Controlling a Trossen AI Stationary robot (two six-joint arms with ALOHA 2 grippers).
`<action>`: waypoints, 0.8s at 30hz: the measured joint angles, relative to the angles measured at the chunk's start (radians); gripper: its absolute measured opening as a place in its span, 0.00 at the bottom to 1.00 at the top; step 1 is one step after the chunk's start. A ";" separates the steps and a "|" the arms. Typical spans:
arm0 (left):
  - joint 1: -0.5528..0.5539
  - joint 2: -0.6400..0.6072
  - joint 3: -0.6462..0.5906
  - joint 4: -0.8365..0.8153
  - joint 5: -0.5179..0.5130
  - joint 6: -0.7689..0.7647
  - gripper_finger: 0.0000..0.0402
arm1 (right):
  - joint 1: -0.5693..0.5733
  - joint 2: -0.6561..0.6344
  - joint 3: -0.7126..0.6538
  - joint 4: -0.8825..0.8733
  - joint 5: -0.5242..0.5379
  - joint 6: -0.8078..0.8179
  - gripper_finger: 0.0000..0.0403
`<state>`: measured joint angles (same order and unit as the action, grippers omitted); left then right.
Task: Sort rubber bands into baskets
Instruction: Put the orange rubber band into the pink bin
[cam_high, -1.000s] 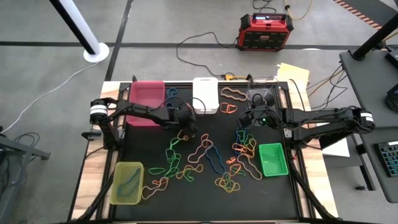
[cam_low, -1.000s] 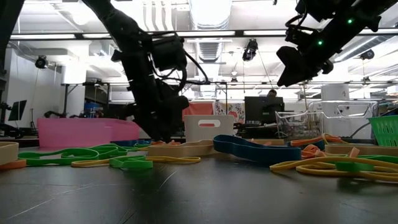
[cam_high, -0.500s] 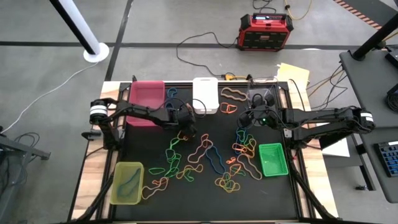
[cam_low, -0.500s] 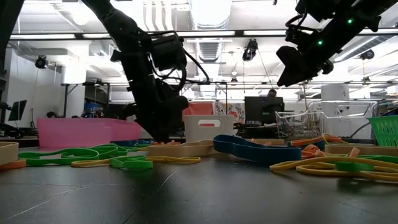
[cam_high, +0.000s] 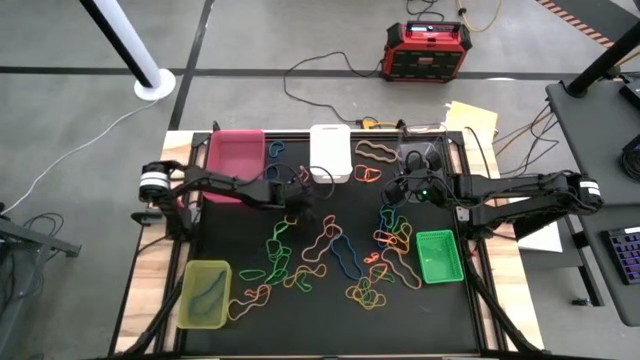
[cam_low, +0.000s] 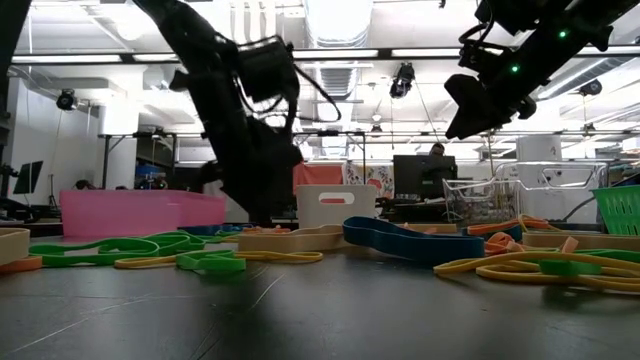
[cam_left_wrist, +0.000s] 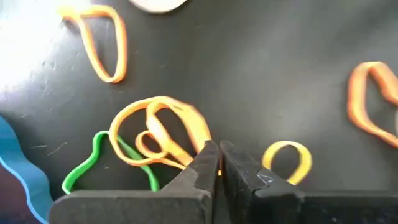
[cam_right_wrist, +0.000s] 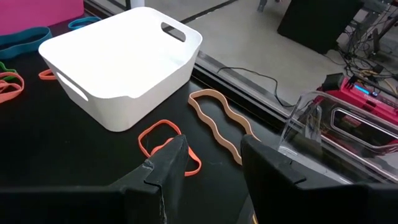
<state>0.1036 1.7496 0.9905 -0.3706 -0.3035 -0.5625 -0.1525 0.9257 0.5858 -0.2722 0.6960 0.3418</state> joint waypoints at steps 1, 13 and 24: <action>-0.006 -0.011 0.000 0.000 -0.001 0.003 0.00 | 0.000 0.000 0.000 0.000 0.000 -0.001 0.36; -0.007 -0.052 0.009 -0.002 -0.002 -0.078 0.00 | 0.000 0.000 0.000 0.000 0.000 -0.002 0.36; -0.001 0.026 0.036 -0.014 -0.055 -0.103 0.19 | 0.000 0.000 0.000 0.000 -0.024 0.002 0.36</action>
<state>0.1023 1.7752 1.0269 -0.3845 -0.3587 -0.6657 -0.1524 0.9257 0.5858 -0.2722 0.6724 0.3439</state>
